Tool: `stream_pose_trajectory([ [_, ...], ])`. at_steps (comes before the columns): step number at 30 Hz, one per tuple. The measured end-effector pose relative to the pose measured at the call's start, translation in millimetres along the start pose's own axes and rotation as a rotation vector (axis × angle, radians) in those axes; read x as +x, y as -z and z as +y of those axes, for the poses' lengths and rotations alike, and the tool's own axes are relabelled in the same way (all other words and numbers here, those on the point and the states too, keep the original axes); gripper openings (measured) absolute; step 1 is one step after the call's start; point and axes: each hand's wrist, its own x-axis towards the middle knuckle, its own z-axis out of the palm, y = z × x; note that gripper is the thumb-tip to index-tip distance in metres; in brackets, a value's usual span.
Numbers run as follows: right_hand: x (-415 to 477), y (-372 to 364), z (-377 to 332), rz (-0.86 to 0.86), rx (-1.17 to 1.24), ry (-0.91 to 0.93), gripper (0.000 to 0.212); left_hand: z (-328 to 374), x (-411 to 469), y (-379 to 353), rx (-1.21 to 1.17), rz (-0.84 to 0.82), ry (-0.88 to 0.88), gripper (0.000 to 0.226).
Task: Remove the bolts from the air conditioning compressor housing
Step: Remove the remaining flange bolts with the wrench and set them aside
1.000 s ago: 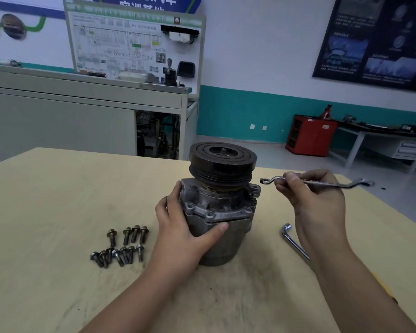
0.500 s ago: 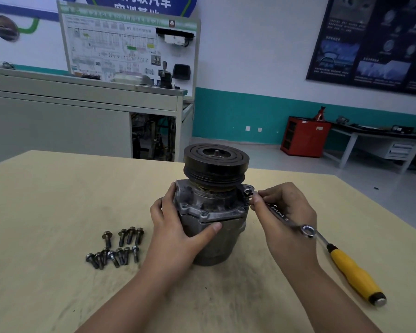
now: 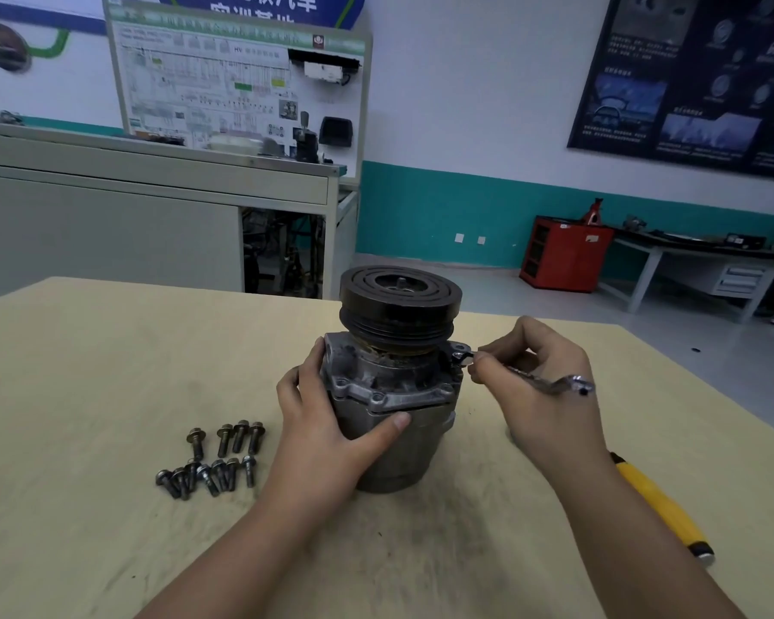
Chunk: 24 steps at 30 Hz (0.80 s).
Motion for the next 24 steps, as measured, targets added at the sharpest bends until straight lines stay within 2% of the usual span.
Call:
stream_pose_trajectory([
  [3,-1.8,2.4,2.3,-0.021,0.036,0.004,0.02,-0.4,0.0,0.1,-0.001,0.0,0.005,0.118],
  [7,6.2,12.0,6.0,-0.067,0.198,-0.12,0.019,-0.1,0.5,-0.8,-0.003,0.005,0.01,0.119],
  [14,25.5,21.5,19.1,-0.175,0.707,-0.526,0.021,-1.5,1.5,-1.8,0.014,0.005,-0.005,0.115],
  [18,36.0,20.5,26.7,-0.182,0.783,-0.626,0.014,1.5,1.1,0.0,0.001,0.001,0.015,0.121],
  [24,44.9,9.7,34.0,-0.171,0.713,-0.589,0.023,1.9,0.3,-0.1,-0.012,-0.005,0.017,0.119],
])
